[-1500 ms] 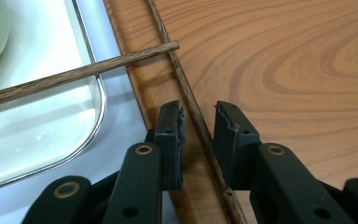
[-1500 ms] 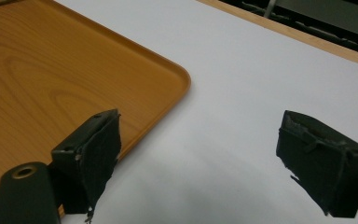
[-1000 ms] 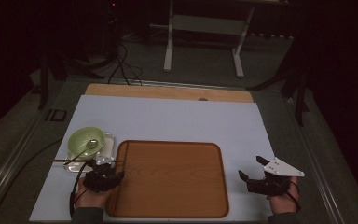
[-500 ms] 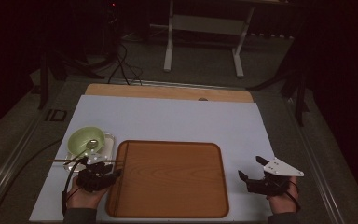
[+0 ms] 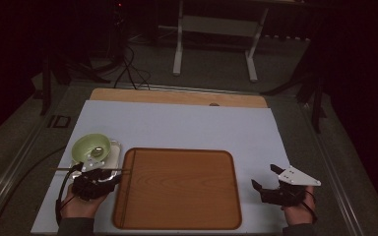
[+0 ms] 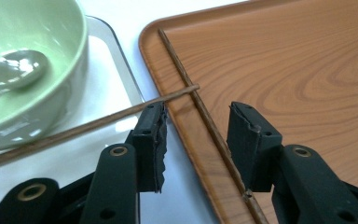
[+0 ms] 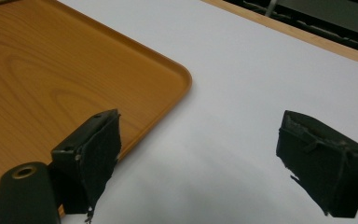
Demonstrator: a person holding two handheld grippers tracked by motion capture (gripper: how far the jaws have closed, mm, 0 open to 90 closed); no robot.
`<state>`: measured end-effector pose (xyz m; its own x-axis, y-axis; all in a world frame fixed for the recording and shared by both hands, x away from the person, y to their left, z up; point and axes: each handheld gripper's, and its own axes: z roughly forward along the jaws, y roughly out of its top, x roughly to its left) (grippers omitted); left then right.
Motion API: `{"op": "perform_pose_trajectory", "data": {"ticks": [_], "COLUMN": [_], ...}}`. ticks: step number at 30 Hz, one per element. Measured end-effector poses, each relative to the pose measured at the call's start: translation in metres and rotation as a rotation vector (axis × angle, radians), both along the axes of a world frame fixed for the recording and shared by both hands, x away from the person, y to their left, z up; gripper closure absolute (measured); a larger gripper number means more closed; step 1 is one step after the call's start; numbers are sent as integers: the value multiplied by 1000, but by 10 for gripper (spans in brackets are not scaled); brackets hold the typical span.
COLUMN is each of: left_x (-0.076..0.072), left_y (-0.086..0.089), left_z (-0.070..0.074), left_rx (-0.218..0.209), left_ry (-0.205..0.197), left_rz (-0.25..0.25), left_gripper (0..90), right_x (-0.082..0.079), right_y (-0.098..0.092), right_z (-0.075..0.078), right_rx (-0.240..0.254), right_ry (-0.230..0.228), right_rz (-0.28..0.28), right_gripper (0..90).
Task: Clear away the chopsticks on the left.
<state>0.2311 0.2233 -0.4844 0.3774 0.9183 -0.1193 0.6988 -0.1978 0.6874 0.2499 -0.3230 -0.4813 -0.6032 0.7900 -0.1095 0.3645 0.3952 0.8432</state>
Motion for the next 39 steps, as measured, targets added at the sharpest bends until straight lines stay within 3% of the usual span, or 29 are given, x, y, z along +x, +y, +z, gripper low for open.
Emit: {"op": "perform_pose_trajectory", "data": {"ticks": [4,12,23,39], "left_x": [1,-3,-11,-5], "left_y": [6,21,41,68], "left_z": [0,-2,-3,-16], "left_rx": [32,28,73,98], "left_ry": [4,-14,-18,-12], "left_rz": [10,13,46,114], "left_gripper": [481,454,426,338], "right_x": [0,0,0,0], "right_y": [0,-1,0,0], "right_z": [0,1,1,1], "right_rx": [1,3,2,1], "right_ry": [-1,-4,-3,-2], "right_rz": [-1,-2,-1,1], "right_gripper": [137,137,137,137]}}
